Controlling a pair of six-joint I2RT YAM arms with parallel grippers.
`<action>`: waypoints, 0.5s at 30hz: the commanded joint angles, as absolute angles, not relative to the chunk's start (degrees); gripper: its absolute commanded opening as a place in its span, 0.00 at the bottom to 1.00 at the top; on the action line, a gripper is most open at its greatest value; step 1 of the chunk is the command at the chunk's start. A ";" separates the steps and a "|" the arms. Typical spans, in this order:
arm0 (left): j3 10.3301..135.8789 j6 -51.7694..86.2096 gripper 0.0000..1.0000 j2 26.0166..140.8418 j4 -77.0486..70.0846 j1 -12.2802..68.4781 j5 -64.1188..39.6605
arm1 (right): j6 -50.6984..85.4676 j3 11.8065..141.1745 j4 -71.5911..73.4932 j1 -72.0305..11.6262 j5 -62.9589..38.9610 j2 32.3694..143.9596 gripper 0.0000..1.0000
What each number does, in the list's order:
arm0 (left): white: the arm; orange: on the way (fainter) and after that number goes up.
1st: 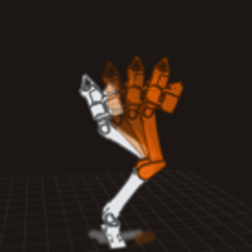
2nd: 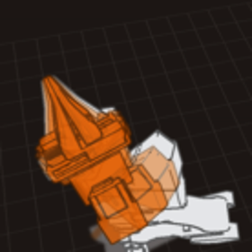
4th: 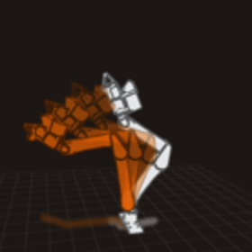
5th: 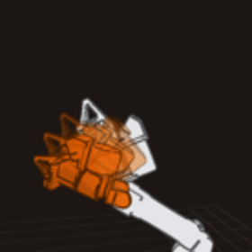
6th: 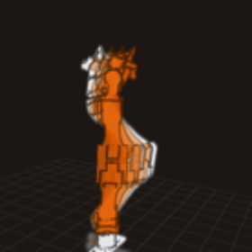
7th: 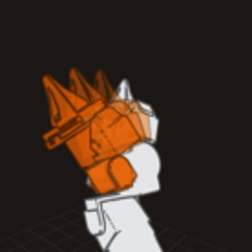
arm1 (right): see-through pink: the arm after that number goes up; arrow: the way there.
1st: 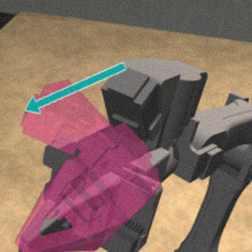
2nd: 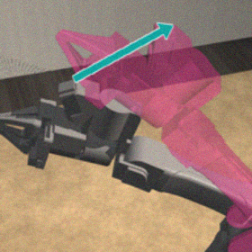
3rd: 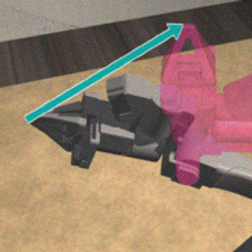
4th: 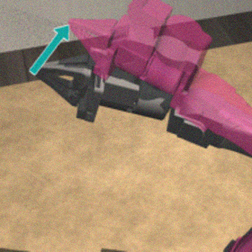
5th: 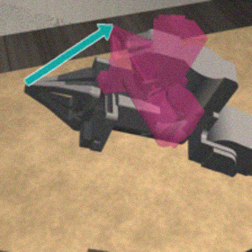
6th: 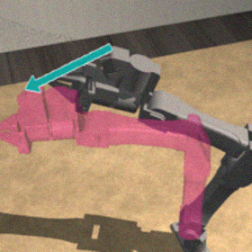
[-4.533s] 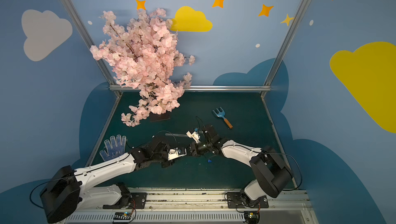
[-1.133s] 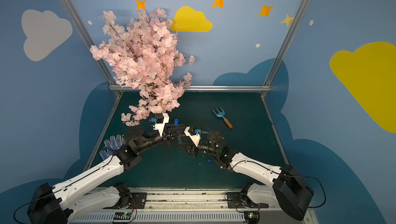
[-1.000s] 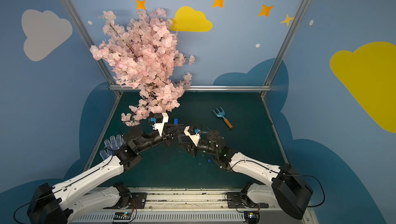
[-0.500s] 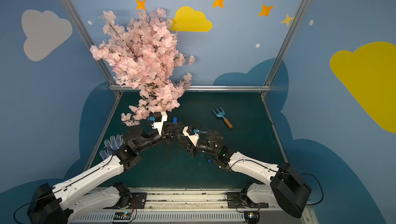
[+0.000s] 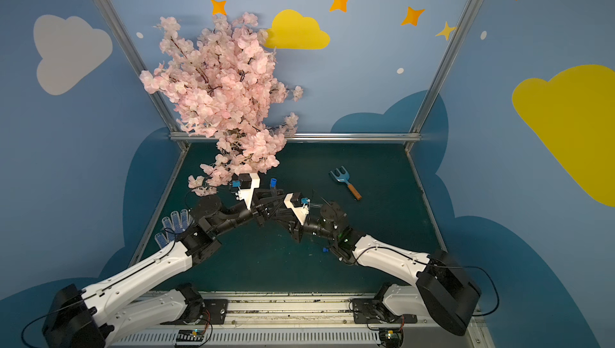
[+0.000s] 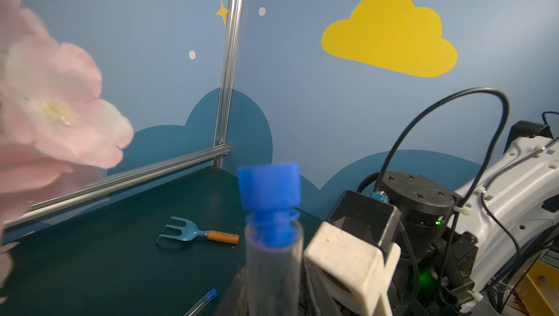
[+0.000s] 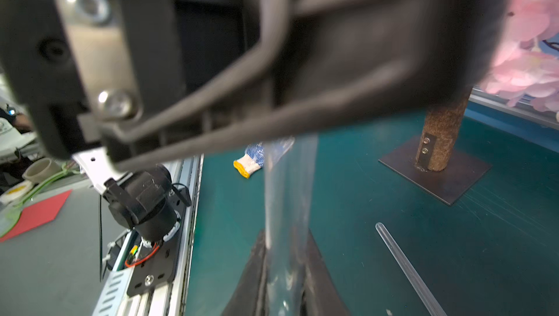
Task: Insert stoppers into test tubes
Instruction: Adjust the test tube.
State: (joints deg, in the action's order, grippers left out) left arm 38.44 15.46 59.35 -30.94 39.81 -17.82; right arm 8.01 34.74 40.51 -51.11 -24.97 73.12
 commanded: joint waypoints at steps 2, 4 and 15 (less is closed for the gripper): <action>37.48 15.43 0.32 59.33 -31.99 39.82 -17.88 | 11.71 36.30 44.06 -51.33 -24.18 73.90 0.00; 37.11 15.33 0.32 59.33 -31.99 39.81 -17.94 | 12.41 36.25 44.07 -51.33 -23.77 73.91 0.00; 36.21 15.12 0.32 60.21 -32.45 39.64 -18.63 | 13.80 36.81 43.86 -51.33 -23.91 74.37 0.00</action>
